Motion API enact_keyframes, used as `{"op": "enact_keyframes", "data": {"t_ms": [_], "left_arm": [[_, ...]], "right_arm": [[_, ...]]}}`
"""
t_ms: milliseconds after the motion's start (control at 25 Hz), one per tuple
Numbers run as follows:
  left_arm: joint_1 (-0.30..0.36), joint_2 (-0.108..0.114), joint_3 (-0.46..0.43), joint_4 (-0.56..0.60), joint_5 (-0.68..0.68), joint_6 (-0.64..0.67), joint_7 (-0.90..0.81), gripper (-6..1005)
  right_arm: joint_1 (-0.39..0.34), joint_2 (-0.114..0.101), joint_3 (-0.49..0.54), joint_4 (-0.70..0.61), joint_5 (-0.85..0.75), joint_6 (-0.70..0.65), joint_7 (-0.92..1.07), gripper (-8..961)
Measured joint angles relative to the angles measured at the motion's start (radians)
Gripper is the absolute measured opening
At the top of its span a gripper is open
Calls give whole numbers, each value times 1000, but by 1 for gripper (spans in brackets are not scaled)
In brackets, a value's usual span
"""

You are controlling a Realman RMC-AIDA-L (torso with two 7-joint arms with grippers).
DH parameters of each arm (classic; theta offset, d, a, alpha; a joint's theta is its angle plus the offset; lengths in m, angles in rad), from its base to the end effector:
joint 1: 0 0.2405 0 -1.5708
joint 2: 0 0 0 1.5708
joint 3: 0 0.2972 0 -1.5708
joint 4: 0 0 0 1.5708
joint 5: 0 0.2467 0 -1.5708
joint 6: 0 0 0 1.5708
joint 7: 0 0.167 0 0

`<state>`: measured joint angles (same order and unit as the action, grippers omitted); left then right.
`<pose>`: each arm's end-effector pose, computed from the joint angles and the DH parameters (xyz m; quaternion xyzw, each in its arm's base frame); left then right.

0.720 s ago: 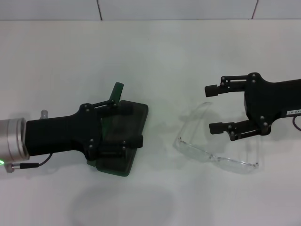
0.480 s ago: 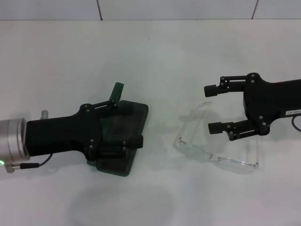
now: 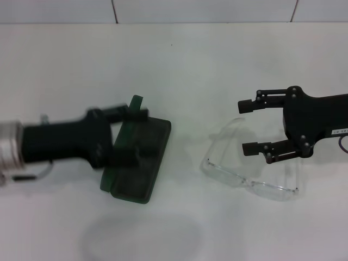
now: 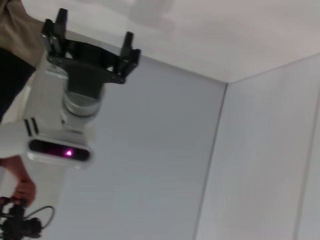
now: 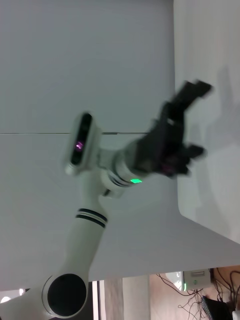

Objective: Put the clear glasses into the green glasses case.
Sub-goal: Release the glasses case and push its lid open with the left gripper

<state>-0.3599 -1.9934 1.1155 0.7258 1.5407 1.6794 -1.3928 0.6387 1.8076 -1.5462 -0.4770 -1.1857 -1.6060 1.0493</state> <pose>-0.2910 0.3366 -0.0237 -0.9304 -0.1746 -0.3184 0.0492 0.2468 0.3950 -0.0190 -0.9603 -0.0159 0.2780 0.0185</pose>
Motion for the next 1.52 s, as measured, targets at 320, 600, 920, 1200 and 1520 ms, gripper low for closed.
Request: {"op": "enact_keyframes", "data": {"t_ms": [320,600,920,1200,1520], "left_arm": [[-8,-13,-170,186,228,-86,-363,872],[-39,-49,-181,188,371,-152,-448,872],[-55,-87,-181,189,470,-207,-493,873],[-58,-92,-174,189,503,-237,-534,868],[-58,-91,-175,190,512,-240,-546,761]], "right_arm": [[3,-1,10,-2,-17,6,0,780],[2,17,73,-33,-107,9,3,779],[0,31,88,-66,-155,14,14,778],[-2,32,90,-67,-178,11,14,777],[-20,31,91,-81,-182,10,14,776]]}}
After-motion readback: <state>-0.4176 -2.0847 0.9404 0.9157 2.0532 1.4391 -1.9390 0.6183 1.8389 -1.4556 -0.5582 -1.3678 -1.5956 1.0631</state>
